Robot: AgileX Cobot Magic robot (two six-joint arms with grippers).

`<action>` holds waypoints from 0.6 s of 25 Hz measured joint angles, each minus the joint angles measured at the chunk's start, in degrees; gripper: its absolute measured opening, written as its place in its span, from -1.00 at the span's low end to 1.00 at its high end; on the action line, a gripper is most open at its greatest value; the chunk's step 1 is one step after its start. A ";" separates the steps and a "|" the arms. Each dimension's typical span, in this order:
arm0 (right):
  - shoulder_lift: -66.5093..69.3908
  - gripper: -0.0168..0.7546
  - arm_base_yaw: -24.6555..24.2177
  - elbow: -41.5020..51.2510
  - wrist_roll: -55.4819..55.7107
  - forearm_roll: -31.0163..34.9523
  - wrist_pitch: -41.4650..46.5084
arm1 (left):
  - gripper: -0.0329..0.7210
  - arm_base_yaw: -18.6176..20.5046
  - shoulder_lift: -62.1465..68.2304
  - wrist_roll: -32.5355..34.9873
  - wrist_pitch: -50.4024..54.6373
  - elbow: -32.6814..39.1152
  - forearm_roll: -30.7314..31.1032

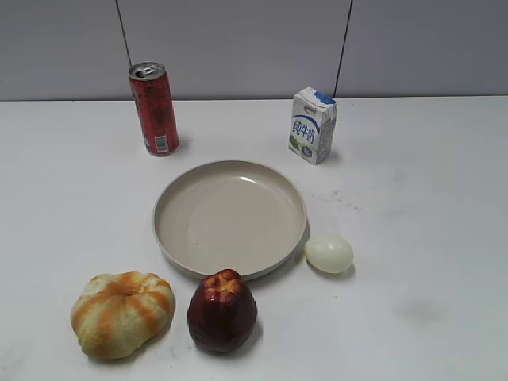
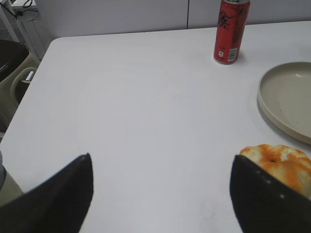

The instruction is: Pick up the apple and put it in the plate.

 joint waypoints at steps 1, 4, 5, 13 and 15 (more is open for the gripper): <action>0.00 0.56 0.00 0.00 0.00 0.00 0.00 | 0.88 0.00 0.00 0.00 0.00 0.00 0.00; 0.00 0.56 0.00 0.00 0.00 0.00 0.00 | 0.88 0.00 0.00 0.00 0.00 0.00 0.00; 0.00 0.56 0.00 0.00 0.00 0.00 0.00 | 0.88 0.00 0.00 0.00 0.00 0.00 0.00; 0.00 0.56 0.00 0.00 0.00 0.00 0.00 | 0.82 0.00 0.00 0.00 0.00 0.00 0.00; 0.00 0.56 0.00 0.00 0.00 0.00 0.00 | 0.80 -0.05 0.00 0.00 -0.08 -0.06 -0.14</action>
